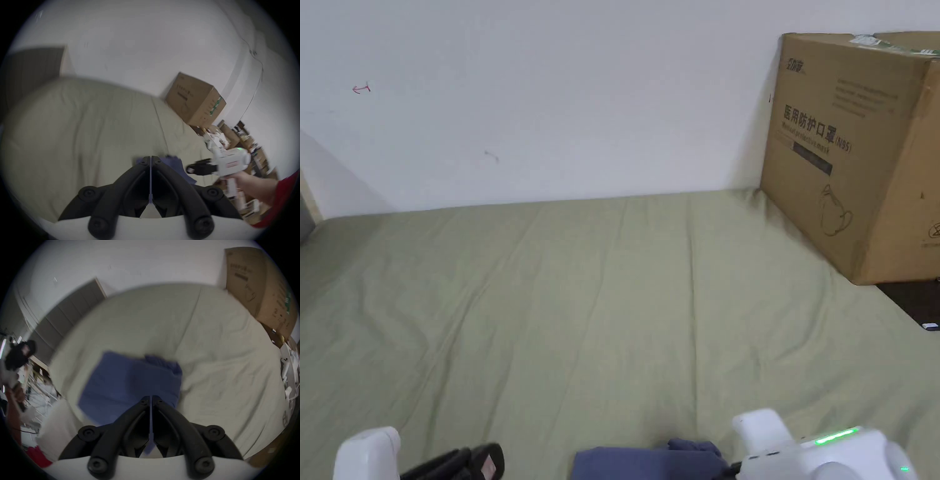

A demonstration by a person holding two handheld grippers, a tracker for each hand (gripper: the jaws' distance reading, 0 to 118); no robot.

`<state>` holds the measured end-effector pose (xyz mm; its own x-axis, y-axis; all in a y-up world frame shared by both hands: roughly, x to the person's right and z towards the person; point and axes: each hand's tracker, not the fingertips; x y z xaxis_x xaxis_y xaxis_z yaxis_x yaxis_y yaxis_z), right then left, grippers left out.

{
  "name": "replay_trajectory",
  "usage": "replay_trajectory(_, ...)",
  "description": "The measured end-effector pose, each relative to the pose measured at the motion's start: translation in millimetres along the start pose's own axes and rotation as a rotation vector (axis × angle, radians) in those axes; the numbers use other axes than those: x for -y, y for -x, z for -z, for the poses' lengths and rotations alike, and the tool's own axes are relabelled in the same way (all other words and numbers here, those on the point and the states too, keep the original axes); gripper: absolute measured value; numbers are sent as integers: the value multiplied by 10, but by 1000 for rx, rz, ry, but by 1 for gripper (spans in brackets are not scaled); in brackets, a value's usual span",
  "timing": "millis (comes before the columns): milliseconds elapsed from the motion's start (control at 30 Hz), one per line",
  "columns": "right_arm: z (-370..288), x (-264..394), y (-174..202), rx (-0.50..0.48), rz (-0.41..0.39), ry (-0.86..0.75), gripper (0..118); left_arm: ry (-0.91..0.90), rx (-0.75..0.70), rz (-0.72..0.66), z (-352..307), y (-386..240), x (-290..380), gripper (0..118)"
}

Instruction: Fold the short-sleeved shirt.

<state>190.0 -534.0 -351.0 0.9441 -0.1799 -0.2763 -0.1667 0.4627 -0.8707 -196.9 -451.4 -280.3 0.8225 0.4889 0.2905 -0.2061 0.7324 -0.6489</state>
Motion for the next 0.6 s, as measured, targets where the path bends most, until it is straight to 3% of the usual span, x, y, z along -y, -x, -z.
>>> replay_trajectory(100,443,-5,-124,-39,73,176,2,146,107,-181,309,388,67,2)
replay_trajectory(167,415,-5,-147,-41,77,111,2,219,176,-314,558,675,108,9)
replay_trajectory(200,402,-35,-147,-41,73,119,2,261,200,-366,692,798,123,25)
replay_trajectory(233,394,-45,-151,-44,65,124,2,303,239,-418,848,906,148,49)
replay_trajectory(300,344,15,-143,-52,44,114,2,379,279,-469,1164,1064,216,108)
replay_trajectory(333,348,30,-157,-56,43,106,2,412,314,-488,1330,1124,265,114)
replay_trajectory(533,369,45,-265,-104,131,102,2,436,611,-574,2097,1093,437,114)
replay_trajectory(567,372,51,-284,-112,138,101,2,475,616,-591,2225,1020,455,111)
replay_trajectory(600,374,62,-300,-118,144,99,2,507,627,-593,2324,954,478,91)
